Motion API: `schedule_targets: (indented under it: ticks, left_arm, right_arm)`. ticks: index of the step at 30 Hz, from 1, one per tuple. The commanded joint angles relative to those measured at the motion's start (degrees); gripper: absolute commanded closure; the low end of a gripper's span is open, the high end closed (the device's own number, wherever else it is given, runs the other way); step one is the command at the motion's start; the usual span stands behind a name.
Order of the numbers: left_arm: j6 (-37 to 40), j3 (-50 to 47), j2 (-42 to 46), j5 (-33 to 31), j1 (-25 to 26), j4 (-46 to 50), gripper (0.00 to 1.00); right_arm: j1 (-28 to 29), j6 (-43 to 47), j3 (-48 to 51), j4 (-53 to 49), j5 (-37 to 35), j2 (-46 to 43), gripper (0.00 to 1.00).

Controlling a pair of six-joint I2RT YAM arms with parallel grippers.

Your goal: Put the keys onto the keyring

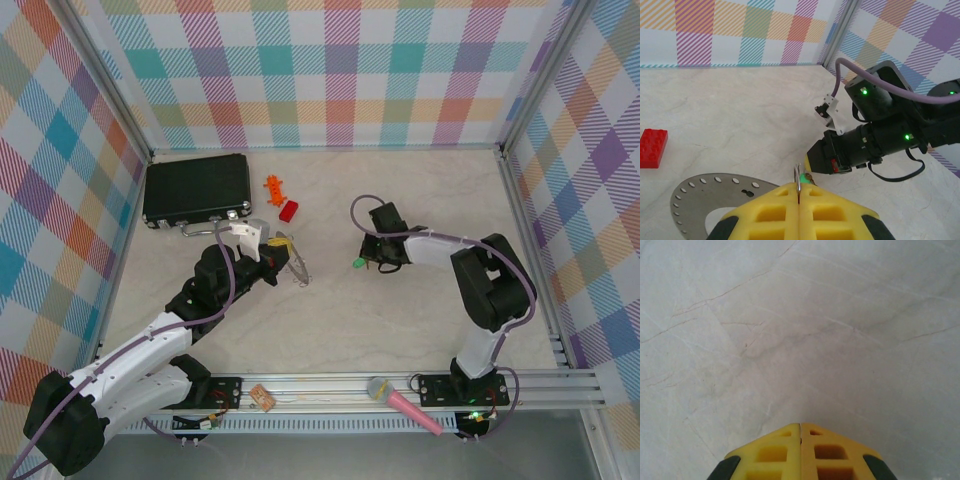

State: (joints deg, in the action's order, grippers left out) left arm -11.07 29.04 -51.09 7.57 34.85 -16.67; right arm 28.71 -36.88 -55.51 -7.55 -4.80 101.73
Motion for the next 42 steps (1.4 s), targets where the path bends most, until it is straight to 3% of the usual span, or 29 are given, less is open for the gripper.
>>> schedule_targets:
  ticks: [1,2,5,7,15,19,25,32,42]
  left_arm:
    - [0.3,0.2,0.7,0.0,0.7,-2.5,1.0]
    - [0.4,0.2,0.7,0.0,0.7,-2.5,1.0]
    - [0.3,0.1,0.7,-0.2,0.7,-2.4,1.0]
    - [0.3,0.1,0.7,-0.2,0.7,-2.4,1.0]
    - [0.3,0.1,0.5,-0.1,0.7,-2.7,1.0]
    - [0.3,0.1,0.2,-0.1,0.7,-2.9,1.0]
    - [0.0,0.0,0.7,0.1,0.7,-2.9,1.0]
    - [-0.8,-0.5,1.3,0.3,0.8,-3.7,1.0]
    - [-1.4,-1.0,1.6,0.5,1.1,-4.6,1.0]
  right_arm:
    - [0.9,-0.8,1.1,1.8,-1.5,-0.4,1.0]
    - [1.0,-0.7,1.1,1.7,-0.9,-0.4,1.0]
    - [0.9,-0.5,-0.1,-0.7,0.7,-0.6,0.75]
    - [0.8,0.0,-2.4,-5.3,1.5,-0.8,0.7]
    - [-3.3,9.2,-14.7,-22.5,12.9,1.9,0.69]
    - [-4.3,16.0,-26.7,-37.5,13.1,8.4,0.69]
    - [-4.5,21.9,-39.4,-51.0,12.6,16.9,0.7]
    - [-4.5,24.8,-49.6,-59.7,10.7,24.7,0.74]
    - [-4.4,26.7,-58.7,-67.5,13.7,32.3,0.76]
